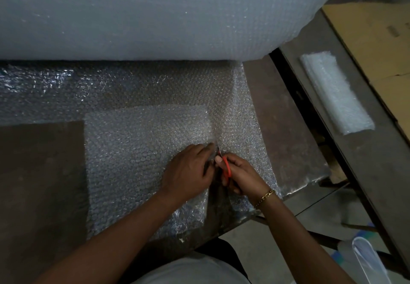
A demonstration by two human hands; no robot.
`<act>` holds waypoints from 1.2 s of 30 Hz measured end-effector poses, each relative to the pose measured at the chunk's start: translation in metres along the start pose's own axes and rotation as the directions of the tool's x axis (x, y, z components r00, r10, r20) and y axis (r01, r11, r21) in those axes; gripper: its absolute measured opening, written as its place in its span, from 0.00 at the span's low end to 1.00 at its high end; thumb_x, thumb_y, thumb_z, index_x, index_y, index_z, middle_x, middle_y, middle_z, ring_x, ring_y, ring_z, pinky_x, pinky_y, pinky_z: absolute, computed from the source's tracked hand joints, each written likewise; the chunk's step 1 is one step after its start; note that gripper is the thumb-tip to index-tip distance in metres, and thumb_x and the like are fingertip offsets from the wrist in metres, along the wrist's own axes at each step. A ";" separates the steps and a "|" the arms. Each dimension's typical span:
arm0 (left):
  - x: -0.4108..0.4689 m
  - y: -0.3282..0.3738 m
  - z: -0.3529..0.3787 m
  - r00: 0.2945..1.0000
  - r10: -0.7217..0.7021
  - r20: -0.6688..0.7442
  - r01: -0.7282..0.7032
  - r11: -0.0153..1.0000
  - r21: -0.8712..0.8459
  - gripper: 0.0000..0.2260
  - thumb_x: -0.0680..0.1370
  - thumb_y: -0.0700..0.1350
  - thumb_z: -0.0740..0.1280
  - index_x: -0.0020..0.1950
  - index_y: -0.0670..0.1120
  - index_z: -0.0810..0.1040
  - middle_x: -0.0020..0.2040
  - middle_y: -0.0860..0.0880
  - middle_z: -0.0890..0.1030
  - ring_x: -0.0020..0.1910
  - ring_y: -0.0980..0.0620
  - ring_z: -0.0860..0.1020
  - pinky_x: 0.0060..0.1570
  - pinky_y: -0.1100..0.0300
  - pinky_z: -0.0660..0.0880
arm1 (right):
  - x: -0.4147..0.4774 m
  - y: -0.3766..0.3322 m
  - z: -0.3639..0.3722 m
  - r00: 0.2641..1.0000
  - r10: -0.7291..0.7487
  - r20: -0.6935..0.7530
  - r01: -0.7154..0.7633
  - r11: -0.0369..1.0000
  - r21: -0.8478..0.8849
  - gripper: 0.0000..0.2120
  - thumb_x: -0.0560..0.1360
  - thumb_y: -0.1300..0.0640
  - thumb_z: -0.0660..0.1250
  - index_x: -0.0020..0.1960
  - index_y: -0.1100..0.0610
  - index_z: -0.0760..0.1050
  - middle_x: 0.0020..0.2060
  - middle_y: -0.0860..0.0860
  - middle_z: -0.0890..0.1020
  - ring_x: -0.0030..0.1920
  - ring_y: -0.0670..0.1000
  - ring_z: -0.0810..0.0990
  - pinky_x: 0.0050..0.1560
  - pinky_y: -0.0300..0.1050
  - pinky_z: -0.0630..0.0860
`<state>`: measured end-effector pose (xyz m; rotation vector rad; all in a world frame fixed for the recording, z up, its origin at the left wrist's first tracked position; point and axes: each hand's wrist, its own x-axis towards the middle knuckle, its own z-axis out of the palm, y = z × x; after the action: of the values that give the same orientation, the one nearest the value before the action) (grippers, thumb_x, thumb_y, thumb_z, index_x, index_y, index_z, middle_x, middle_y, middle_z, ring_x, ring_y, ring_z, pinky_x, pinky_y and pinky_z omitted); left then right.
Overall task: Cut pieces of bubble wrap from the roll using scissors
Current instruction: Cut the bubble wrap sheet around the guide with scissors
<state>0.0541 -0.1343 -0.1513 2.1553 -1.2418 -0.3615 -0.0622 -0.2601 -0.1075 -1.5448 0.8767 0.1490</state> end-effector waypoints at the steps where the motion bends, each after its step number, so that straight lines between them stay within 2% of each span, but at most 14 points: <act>1: 0.000 0.000 0.000 1.000 -0.001 0.002 0.001 1.000 0.001 0.23 0.76 0.51 0.63 0.70 0.44 0.76 0.54 0.48 0.81 0.52 0.47 0.79 0.47 0.53 0.78 | 0.000 0.001 0.000 1.000 -0.003 0.003 0.003 1.000 0.002 0.13 0.79 0.42 0.65 0.43 0.50 0.77 0.30 0.56 0.77 0.21 0.50 0.66 0.23 0.36 0.61; 7: 0.000 0.000 0.000 1.000 -0.012 0.025 0.012 1.000 0.011 0.24 0.77 0.54 0.60 0.70 0.47 0.76 0.57 0.50 0.80 0.55 0.48 0.78 0.50 0.54 0.77 | 0.000 -0.001 0.000 1.000 -0.001 0.010 0.001 1.000 -0.016 0.15 0.79 0.43 0.65 0.45 0.55 0.76 0.30 0.57 0.76 0.21 0.47 0.66 0.23 0.35 0.61; 13: 0.000 0.000 0.000 1.000 -0.013 0.018 0.012 1.000 0.021 0.23 0.77 0.54 0.59 0.69 0.47 0.77 0.53 0.50 0.80 0.52 0.49 0.78 0.47 0.55 0.76 | 0.000 -0.001 0.000 1.000 -0.006 0.016 0.007 0.999 -0.038 0.17 0.79 0.43 0.66 0.47 0.58 0.76 0.29 0.56 0.76 0.21 0.47 0.66 0.23 0.35 0.62; 25: 0.000 0.002 -0.002 0.999 -0.020 0.035 0.018 0.999 0.046 0.23 0.76 0.54 0.60 0.68 0.46 0.78 0.51 0.50 0.80 0.51 0.49 0.77 0.46 0.55 0.76 | -0.001 0.005 0.004 1.000 -0.013 -0.017 0.012 1.000 -0.029 0.15 0.80 0.53 0.67 0.48 0.66 0.73 0.28 0.53 0.73 0.21 0.45 0.65 0.22 0.36 0.61; 31: 0.000 0.002 -0.004 1.000 -0.009 0.019 0.008 0.999 0.054 0.23 0.74 0.50 0.62 0.67 0.45 0.78 0.50 0.49 0.80 0.50 0.49 0.77 0.45 0.55 0.76 | -0.004 0.001 0.000 0.998 0.060 -0.009 -0.060 0.998 0.001 0.21 0.80 0.44 0.65 0.50 0.64 0.73 0.28 0.56 0.76 0.20 0.49 0.64 0.22 0.36 0.60; 36: 0.000 0.002 -0.003 1.000 -0.010 0.023 0.009 0.999 0.035 0.22 0.74 0.49 0.63 0.67 0.44 0.79 0.50 0.48 0.80 0.50 0.48 0.78 0.46 0.54 0.76 | -0.006 0.000 -0.001 0.995 0.100 0.006 -0.100 0.994 -0.039 0.22 0.80 0.42 0.64 0.51 0.63 0.73 0.28 0.56 0.76 0.20 0.50 0.64 0.22 0.36 0.59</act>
<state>0.0547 -0.1335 -0.1478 2.1933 -1.2594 -0.3721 -0.0666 -0.2585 -0.1042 -1.5351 0.9504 0.2455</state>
